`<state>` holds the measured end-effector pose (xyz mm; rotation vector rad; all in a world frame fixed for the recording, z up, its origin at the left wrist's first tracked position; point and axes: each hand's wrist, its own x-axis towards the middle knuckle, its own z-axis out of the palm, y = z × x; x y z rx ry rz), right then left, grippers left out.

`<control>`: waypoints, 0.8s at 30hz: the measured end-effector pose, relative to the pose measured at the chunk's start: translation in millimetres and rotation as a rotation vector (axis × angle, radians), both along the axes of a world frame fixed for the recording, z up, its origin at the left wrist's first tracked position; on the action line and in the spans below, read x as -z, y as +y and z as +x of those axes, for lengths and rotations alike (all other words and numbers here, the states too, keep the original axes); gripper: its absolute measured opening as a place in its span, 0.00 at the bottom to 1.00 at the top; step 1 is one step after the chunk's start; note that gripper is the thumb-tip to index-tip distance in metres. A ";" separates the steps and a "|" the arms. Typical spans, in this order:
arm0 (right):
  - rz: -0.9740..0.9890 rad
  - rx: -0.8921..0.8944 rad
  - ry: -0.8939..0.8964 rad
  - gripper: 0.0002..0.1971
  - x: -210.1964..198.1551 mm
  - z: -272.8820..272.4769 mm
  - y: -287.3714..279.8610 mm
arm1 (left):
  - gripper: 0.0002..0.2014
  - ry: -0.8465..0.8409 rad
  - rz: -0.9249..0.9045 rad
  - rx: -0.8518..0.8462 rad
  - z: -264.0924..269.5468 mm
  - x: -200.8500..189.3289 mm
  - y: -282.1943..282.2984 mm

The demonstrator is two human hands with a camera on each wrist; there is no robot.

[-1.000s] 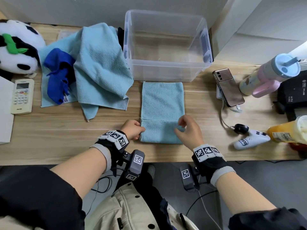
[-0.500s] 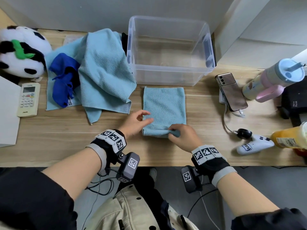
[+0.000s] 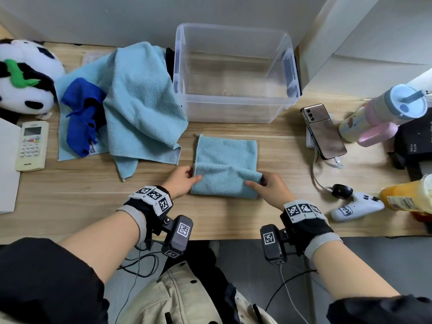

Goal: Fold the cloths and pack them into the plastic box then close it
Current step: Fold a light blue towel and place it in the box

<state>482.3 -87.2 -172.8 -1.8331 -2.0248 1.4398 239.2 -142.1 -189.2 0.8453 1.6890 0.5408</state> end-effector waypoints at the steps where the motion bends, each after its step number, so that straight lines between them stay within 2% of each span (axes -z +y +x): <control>1: -0.019 0.032 -0.002 0.15 3.7 0.5 -0.2 | 0.15 0.008 -0.014 -0.014 0.3 1.3 0.5; 5: -0.038 0.082 -0.060 0.10 10.4 -2.2 -1.9 | 0.13 0.061 -0.053 -0.048 1.9 3.4 1.6; 7: -0.024 0.104 -0.143 0.15 12.4 -4.7 -2.3 | 0.04 0.063 -0.071 -0.058 2.0 3.6 3.1; 9: -0.022 0.125 -0.206 0.19 15.1 -5.7 -2.1 | 0.14 0.097 -0.083 -0.050 0.9 6.6 4.9; 10: -0.006 0.139 -0.224 0.20 16.1 -6.0 -2.4 | 0.14 0.118 -0.085 -0.038 0.7 6.3 5.3; 12: 0.081 0.169 -0.209 0.21 14.6 -6.8 -3.1 | 0.12 0.141 -0.098 -0.013 0.5 4.3 6.9; 14: 0.249 0.155 -0.171 0.20 10.5 -9.9 -3.8 | 0.08 0.145 -0.102 0.000 0.7 3.0 7.5; 16: 0.405 0.062 -0.113 0.16 7.6 -14.7 -5.8 | 0.06 0.138 -0.111 0.003 0.9 1.7 8.6; 19: 0.454 -0.233 -0.042 0.14 10.0 -24.4 -10.8 | 0.06 0.144 -0.130 -0.006 0.2 -0.1 10.3; 22: 0.451 -0.521 -0.159 0.24 14.5 -35.6 -19.9 | 0.06 0.093 -0.189 -0.042 -0.5 -4.0 12.5; 24: 0.469 -0.588 -0.236 0.29 16.0 -42.8 -24.2 | 0.05 -0.003 -0.261 -0.076 -0.9 -8.3 13.5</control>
